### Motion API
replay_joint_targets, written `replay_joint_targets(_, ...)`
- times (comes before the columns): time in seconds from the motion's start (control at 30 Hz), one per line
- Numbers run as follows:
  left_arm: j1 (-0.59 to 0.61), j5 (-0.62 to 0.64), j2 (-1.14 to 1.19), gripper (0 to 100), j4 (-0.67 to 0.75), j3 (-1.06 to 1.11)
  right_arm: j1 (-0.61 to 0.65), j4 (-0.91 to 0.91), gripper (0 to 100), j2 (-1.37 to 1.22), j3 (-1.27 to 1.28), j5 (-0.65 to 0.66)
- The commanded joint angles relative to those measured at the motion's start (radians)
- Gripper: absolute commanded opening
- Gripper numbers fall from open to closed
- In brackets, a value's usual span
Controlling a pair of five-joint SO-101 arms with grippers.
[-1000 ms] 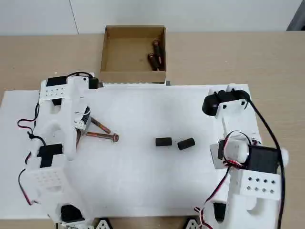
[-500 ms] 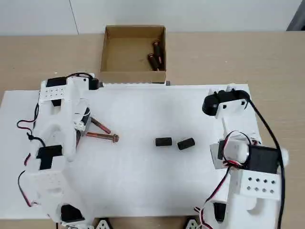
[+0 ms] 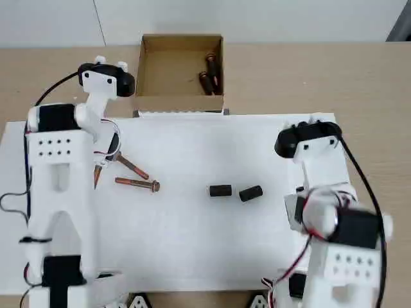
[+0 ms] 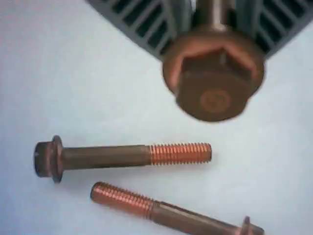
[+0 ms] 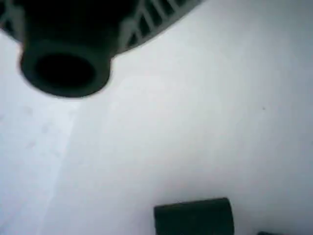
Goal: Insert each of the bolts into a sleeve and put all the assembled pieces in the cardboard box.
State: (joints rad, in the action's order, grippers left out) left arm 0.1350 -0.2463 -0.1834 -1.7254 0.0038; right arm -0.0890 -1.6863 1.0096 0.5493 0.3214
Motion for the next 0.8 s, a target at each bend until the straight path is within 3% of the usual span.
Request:
replay_joint_targets(0.0, -0.002, 0.005, -0.115, 0, -0.026, -0.004, 0.002, 0.005, 0.5, 0.131, -0.051, 0.011)
replay_joint_targets(0.2, -0.032, -0.003, -0.324, 0, -0.026, -0.004, 0.008, 0.007, 0.4, 0.366, -0.025, 0.114)
replay_joint_targets(0.37, -0.117, 0.003, -0.523, 0, -0.008, 0.035, 0.005, 0.021, 0.4, 0.496, 0.034, 0.109)
replay_joint_targets(0.6, -0.146, 0.135, -0.864, 0, 0.152, 0.349, 0.01, 0.16, 0.3, 0.67, 0.199, -0.124)
replay_joint_targets(0.77, -0.146, 0.181, -1.158, 0, 0.311, 0.613, 0.01, 0.229, 0.3, 0.802, 0.334, -0.172)
